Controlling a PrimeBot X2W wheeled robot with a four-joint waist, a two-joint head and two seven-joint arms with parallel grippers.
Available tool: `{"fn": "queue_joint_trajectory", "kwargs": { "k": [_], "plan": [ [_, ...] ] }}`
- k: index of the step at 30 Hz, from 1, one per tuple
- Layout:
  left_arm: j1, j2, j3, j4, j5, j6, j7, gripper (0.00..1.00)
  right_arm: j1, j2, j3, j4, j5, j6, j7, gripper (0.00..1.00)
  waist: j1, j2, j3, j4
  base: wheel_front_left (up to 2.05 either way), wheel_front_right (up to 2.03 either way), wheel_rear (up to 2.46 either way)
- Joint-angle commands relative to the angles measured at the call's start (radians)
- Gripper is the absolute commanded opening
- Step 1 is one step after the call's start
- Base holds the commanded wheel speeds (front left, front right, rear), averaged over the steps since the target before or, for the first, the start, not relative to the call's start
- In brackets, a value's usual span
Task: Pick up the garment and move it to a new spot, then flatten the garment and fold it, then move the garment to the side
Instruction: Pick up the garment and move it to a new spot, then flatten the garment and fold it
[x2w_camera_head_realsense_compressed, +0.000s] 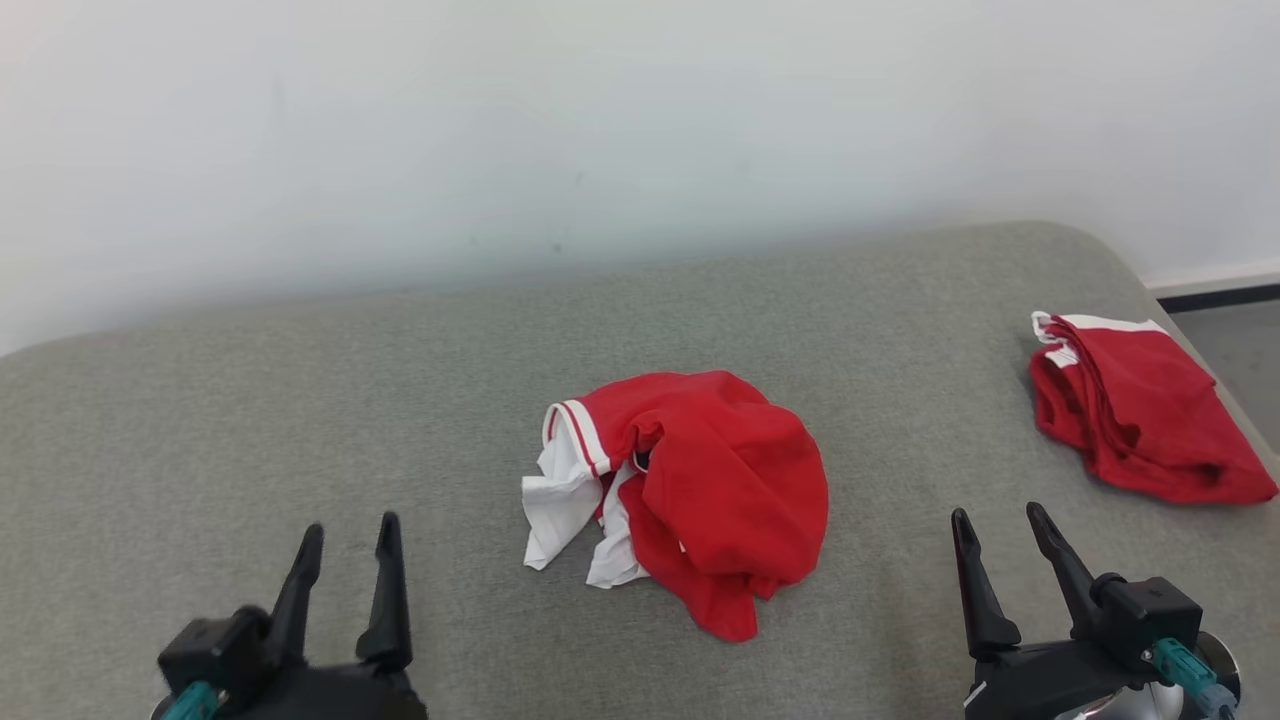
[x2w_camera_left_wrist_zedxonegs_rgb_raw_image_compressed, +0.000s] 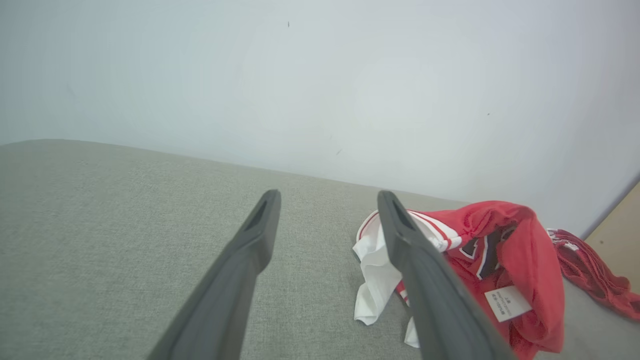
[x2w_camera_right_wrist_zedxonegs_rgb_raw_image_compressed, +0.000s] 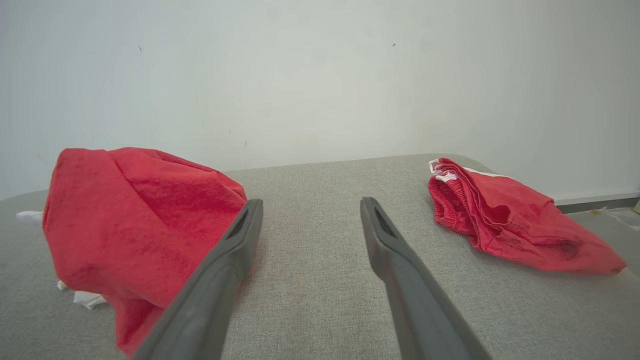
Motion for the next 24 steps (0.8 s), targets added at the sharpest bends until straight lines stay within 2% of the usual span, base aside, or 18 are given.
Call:
{"fn": "queue_joint_trajectory", "kwargs": {
  "k": [1,10,24],
  "plan": [
    [0.032,-0.001,0.022,-0.018,0.027,-0.002,0.0,1.0,0.013,0.001,-0.003,-0.003,-0.005,-0.003,0.002,1.0,0.0001,0.0,-0.023,0.027,0.0,0.0,0.0],
    [0.139,-0.018,0.126,-0.055,0.145,-0.025,-0.001,1.0,0.032,0.009,0.004,-0.007,-0.004,-0.003,0.012,1.0,0.0001,0.0,-0.032,0.042,0.0,0.0,0.0],
    [0.171,-0.069,0.17,-0.063,0.213,-0.058,-0.001,1.0,0.038,0.011,0.018,-0.002,0.002,-0.003,0.021,1.0,0.0001,0.0,-0.03,0.05,0.0,0.0,0.0]
  ]
}}
